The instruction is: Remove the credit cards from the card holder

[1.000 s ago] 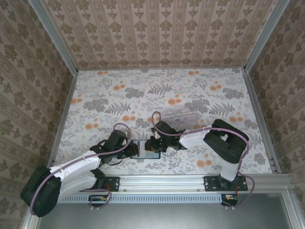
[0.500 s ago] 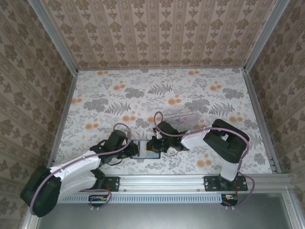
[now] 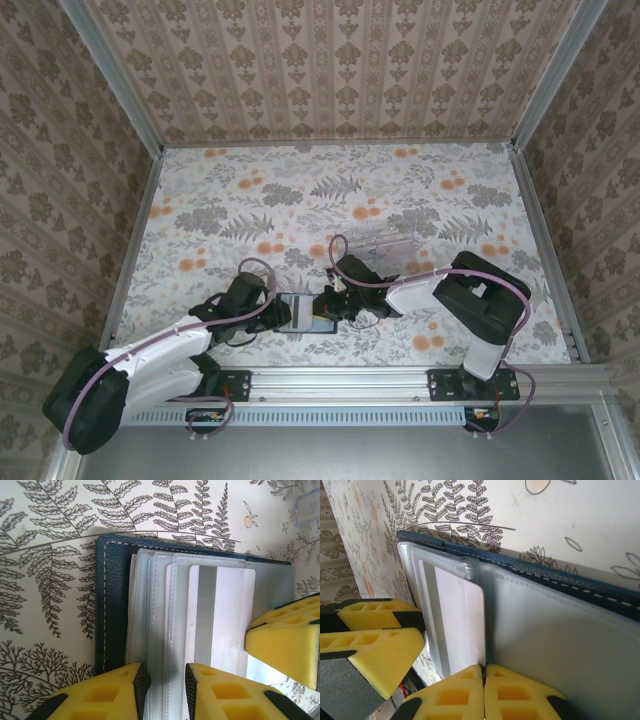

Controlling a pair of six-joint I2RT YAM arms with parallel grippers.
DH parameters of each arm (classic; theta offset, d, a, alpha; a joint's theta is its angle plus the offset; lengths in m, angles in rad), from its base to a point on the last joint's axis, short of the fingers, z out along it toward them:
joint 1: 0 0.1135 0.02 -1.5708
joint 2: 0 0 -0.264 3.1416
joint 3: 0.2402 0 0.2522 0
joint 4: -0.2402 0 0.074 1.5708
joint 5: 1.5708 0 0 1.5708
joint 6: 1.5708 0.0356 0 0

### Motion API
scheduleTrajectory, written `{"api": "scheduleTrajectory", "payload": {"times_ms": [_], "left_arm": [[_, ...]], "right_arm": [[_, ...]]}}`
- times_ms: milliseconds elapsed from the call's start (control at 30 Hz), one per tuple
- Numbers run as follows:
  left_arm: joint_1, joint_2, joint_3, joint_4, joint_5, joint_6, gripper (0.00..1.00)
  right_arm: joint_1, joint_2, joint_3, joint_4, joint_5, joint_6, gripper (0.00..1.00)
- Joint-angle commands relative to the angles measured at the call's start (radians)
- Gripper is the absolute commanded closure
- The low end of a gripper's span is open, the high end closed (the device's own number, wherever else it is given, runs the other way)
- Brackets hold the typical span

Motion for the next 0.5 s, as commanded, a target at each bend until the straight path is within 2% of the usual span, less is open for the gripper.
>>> {"api": "scheduleTrajectory", "payload": {"times_ms": [0, 167, 333, 467], "left_arm": [[-0.005, 0.011, 0.012, -0.064, -0.027, -0.004, 0.69], [-0.005, 0.012, 0.015, -0.065, -0.029, -0.001, 0.69], [-0.005, 0.014, 0.019, -0.070, -0.029, 0.003, 0.70], [-0.003, 0.014, 0.021, -0.071, -0.030, 0.004, 0.69]], "right_arm": [[-0.015, -0.029, -0.033, -0.031, 0.009, 0.002, 0.93], [-0.037, -0.064, -0.075, -0.013, 0.002, -0.006, 0.98], [-0.062, -0.124, -0.117, -0.008, -0.013, -0.024, 0.98], [-0.082, -0.182, -0.128, -0.069, -0.020, -0.067, 0.98]]}}
